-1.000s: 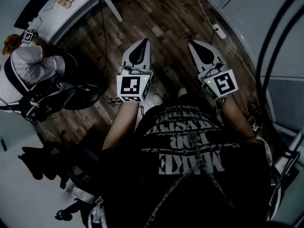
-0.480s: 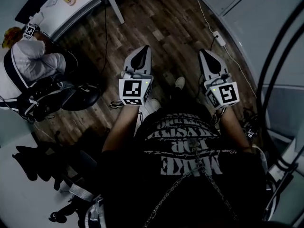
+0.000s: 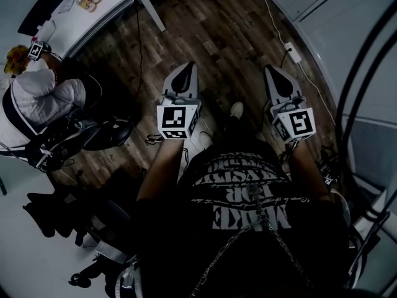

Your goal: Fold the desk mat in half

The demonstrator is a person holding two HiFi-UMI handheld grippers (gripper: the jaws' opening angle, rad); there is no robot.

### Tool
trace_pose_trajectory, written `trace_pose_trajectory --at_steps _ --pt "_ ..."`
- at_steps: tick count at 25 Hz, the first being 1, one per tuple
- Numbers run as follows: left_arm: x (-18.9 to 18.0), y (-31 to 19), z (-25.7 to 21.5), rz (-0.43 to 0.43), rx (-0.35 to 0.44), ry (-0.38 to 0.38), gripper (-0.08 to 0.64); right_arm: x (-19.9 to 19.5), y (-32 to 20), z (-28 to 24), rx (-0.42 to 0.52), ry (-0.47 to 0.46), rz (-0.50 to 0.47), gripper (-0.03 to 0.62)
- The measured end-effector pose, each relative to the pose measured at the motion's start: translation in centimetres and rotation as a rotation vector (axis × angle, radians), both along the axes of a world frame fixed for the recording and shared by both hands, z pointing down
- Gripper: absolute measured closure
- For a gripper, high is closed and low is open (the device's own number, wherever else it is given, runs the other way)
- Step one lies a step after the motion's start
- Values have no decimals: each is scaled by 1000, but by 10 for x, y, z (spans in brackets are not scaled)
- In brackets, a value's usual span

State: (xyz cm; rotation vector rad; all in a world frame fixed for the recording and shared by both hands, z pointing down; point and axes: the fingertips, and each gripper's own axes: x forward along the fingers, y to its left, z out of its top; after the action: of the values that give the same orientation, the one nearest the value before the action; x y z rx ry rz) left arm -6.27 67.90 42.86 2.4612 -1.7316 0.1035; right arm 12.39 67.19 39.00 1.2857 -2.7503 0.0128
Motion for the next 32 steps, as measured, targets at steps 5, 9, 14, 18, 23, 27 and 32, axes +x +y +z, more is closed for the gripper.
trace_pose_trajectory --at_steps 5,9,14,18,23,27,32 --pt "15 -43 -5 -27 5 20 555 13 -48 -5 6 3 -19 592" --pt "34 -78 -13 -35 21 33 555 28 -83 -13 24 1 -43 594" --pt "63 -123 -22 -46 16 27 555 57 -130 -21 24 -8 -65 594" --pt "79 -154 -24 -74 37 10 555 74 -157 -21 22 -19 -99 594" --pt "97 -177 -24 -96 26 8 555 93 -183 -19 23 -26 -116 594" --pt "110 -195 -29 -81 29 -7 555 109 -201 -25 37 -36 -98 592" --pt "114 -214 -31 -68 46 -11 555 118 -223 -23 38 -57 -72 593"
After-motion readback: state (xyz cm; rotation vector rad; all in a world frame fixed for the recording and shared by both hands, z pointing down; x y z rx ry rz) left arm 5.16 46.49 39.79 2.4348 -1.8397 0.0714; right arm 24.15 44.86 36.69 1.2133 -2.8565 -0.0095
